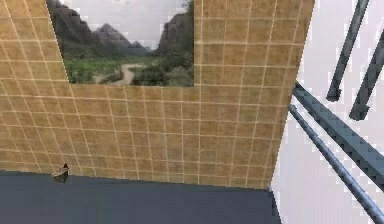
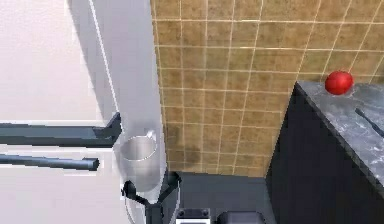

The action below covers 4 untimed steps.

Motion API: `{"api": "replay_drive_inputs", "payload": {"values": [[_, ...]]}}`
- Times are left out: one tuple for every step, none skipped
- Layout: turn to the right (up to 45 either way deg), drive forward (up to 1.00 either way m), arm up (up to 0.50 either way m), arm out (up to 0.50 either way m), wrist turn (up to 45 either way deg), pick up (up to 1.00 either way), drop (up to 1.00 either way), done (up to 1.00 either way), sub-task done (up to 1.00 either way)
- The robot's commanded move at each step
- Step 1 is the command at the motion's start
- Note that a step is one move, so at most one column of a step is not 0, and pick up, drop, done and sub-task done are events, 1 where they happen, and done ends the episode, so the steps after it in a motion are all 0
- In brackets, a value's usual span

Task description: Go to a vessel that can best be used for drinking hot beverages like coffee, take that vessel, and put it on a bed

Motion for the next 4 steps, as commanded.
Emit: {"api": "replay_drive_inputs", "payload": {"values": [[0.0, 0.05, 0.0, 0.0, 0.0, 0.0, 0.0, 0.0, 0.0], [-45.0, 0.0, 0.0, 0.0, 0.0, 0.0, 0.0, 0.0, 0.0], [-42.0, 0.0, 0.0, 0.0, 0.0, 0.0, 0.0, 0.0, 0.0], [0.0, 1.0, 0.0, 0.0, 0.0, 0.0, 0.0, 0.0, 0.0]]}}
